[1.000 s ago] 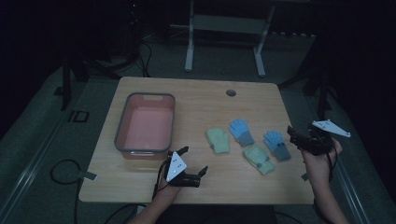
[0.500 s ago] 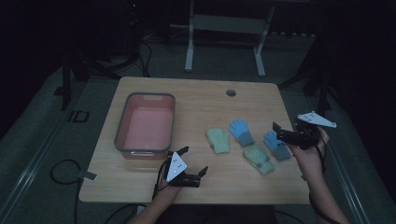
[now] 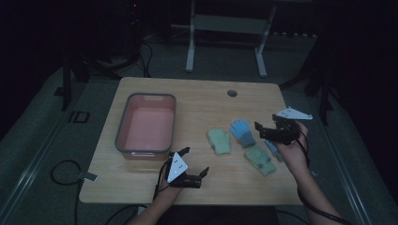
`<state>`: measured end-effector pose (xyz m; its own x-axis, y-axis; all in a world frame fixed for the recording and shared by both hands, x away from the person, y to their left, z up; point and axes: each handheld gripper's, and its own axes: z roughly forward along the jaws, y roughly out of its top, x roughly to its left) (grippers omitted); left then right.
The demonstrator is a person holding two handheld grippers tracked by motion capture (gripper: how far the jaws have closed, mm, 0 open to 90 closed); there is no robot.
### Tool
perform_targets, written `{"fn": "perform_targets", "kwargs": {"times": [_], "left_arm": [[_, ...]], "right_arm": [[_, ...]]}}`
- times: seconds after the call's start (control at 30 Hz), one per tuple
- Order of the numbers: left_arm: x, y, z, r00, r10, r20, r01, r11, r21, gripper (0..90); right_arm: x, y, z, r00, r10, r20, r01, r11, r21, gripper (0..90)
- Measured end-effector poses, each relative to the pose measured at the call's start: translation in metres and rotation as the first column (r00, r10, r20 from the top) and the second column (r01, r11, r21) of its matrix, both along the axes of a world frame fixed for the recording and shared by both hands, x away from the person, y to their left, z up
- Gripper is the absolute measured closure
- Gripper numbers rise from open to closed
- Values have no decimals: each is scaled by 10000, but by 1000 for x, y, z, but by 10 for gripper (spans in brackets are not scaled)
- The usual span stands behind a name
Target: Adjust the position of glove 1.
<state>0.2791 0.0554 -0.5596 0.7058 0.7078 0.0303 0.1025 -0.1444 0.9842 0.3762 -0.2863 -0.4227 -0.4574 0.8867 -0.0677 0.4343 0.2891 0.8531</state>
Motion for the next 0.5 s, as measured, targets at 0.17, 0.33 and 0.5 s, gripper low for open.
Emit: {"fn": "perform_targets", "kwargs": {"times": [0.17, 0.33, 0.5], "left_arm": [[0, 0, 0, 10000, -16, -10, 16, 10000, -5, 10], [0, 0, 0, 10000, -36, -11, 36, 10000, -12, 10], [1, 1, 0, 9999, -40, -120, 39, 9999, -137, 10]], "right_arm": [[7, 16, -6, 9988, 486, -82, -486, 9988, 39, 241], [12, 33, -11, 9936, 1124, -98, -1125, 9936, -121, 267], [19, 49, -19, 9828, 1806, -388, -1814, 9832, -197, 320]]}}
